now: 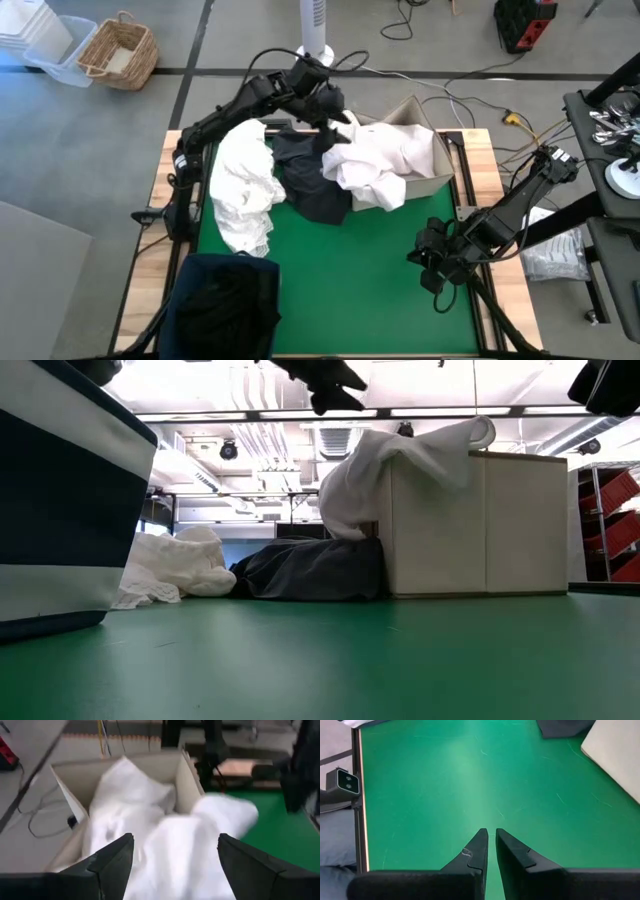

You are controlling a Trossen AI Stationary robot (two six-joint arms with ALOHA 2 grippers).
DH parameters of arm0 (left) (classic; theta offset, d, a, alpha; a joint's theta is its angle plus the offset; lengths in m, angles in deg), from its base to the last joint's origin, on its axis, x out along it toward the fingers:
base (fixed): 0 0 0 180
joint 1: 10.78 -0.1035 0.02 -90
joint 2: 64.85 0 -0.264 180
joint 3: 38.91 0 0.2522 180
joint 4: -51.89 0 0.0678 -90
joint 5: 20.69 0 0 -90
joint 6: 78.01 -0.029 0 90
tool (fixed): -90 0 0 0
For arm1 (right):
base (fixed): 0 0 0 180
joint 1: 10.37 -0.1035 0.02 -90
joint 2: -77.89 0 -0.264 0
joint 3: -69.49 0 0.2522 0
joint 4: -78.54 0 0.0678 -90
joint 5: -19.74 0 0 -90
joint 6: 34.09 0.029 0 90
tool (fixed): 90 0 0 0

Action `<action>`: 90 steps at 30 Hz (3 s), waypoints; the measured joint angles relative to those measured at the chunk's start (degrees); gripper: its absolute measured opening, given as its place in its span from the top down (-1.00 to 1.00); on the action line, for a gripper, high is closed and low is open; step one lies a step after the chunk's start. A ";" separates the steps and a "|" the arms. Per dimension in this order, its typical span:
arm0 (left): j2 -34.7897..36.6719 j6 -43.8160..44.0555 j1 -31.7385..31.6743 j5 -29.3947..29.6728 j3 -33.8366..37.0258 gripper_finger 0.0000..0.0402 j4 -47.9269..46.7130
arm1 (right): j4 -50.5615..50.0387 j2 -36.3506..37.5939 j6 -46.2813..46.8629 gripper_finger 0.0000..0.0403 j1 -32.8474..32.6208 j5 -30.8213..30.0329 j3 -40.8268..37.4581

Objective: Sort clothes
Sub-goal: Put the bottom white shirt into the brown laundry organizer

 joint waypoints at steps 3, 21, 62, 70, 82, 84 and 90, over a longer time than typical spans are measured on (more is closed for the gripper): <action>0.37 -3.81 0.03 0.37 0.02 -0.32 -6.42 | 0.02 0.00 0.02 0.86 0.00 0.00 -0.18; 0.02 -10.25 1.18 7.62 6.28 -0.19 -18.55 | 4.67 0.04 0.96 0.86 -0.27 1.18 -3.88; 3.51 4.70 3.86 23.49 23.98 0.99 8.13 | 5.97 0.02 -0.13 0.86 -0.63 0.44 -3.96; 3.55 3.42 5.23 23.49 11.30 0.99 5.13 | 6.57 0.00 -1.58 0.86 -0.63 -0.46 -3.96; -0.01 1.72 7.46 14.49 1.14 1.00 14.90 | 7.27 0.00 -3.06 0.86 -0.63 -0.52 -3.96; -0.42 2.05 7.45 13.69 0.86 1.00 17.60 | 7.34 0.00 -3.37 0.86 -0.63 -0.61 -3.96; -1.83 -3.35 7.31 0.30 0.70 1.00 29.16 | 7.33 0.00 -4.53 0.86 -0.63 -1.08 -3.96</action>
